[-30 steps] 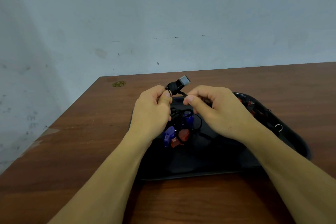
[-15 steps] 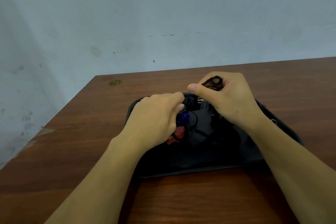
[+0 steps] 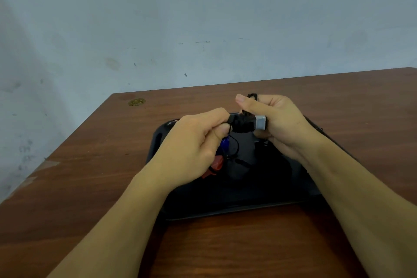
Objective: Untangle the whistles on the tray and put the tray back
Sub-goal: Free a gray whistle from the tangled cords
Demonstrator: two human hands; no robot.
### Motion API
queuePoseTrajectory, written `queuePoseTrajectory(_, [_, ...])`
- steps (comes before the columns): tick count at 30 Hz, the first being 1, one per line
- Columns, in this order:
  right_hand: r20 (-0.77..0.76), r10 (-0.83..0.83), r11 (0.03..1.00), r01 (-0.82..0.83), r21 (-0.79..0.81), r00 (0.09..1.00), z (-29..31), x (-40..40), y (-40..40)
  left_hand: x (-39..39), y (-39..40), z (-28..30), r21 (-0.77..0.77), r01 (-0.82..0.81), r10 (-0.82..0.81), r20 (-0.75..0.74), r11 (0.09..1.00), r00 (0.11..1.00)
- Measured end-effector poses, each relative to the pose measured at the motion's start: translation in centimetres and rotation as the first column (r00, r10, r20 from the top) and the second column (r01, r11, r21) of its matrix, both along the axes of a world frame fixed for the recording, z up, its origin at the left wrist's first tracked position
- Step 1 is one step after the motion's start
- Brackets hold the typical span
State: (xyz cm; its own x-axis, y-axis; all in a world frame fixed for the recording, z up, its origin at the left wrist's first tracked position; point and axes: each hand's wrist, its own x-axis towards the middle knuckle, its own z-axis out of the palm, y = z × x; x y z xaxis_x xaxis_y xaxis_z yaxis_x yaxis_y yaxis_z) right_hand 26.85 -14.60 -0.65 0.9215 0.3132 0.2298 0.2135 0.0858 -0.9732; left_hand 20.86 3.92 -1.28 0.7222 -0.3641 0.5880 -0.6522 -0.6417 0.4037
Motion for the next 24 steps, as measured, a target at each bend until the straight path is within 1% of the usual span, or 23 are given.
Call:
queuePoseTrajectory(3, [-0.053,0.028,0.999,-0.027,0.034,0.998,0.1,-0.1,0.2,-0.2,-0.2,0.2,-0.211,0.043,-0.065,-0.101,0.977,0.993])
queuePoseTrajectory(5, [-0.053,0.035,0.998,-0.033,0.054,0.998,0.0,0.1,0.3,-0.1,-0.4,0.3,-0.356,0.062,-0.121,-0.145,0.932,0.982])
queuePoseTrajectory(8, [-0.033,0.031,0.997,-0.029,0.067,0.999,-0.1,0.0,0.4,0.1,-0.7,0.2,-0.503,0.048,-0.164,-0.188,0.863,0.968])
queuePoseTrajectory(9, [-0.026,0.034,0.996,-0.032,0.078,0.999,0.0,-0.1,0.5,0.2,-0.8,0.1,-0.561,0.03,-0.182,-0.215,0.827,0.959])
queuePoseTrajectory(12, [0.015,0.019,0.996,-0.02,0.082,1.0,0.0,-0.4,1.0,0.2,-0.8,0.2,-0.732,-0.032,-0.268,-0.289,0.681,0.919])
queuePoseTrajectory(15, [0.056,0.026,0.999,-0.027,0.029,0.998,-0.3,-0.8,1.6,0.3,-0.7,0.2,-0.827,-0.103,-0.325,-0.327,0.553,0.887])
queuePoseTrajectory(17, [0.098,0.012,1.0,-0.012,0.003,0.995,-0.4,-1.1,2.0,0.3,-0.7,0.3,-0.85,-0.148,-0.333,-0.35,0.506,0.875])
queuePoseTrajectory(20, [0.245,-0.051,0.995,0.07,-0.069,0.968,-0.3,-1.6,2.2,0.5,-0.6,0.2,-0.834,-0.206,-0.284,-0.391,0.512,0.876])
queuePoseTrajectory(22, [0.37,-0.082,0.978,0.146,-0.148,0.926,-0.5,-1.7,2.4,0.5,-0.6,0.1,-0.786,-0.25,-0.197,-0.423,0.566,0.884])
queuePoseTrajectory(24, [0.447,-0.112,0.954,0.221,-0.201,0.888,-0.8,-1.7,2.5,0.6,-0.7,0.0,-0.707,-0.291,-0.073,-0.437,0.644,0.897])
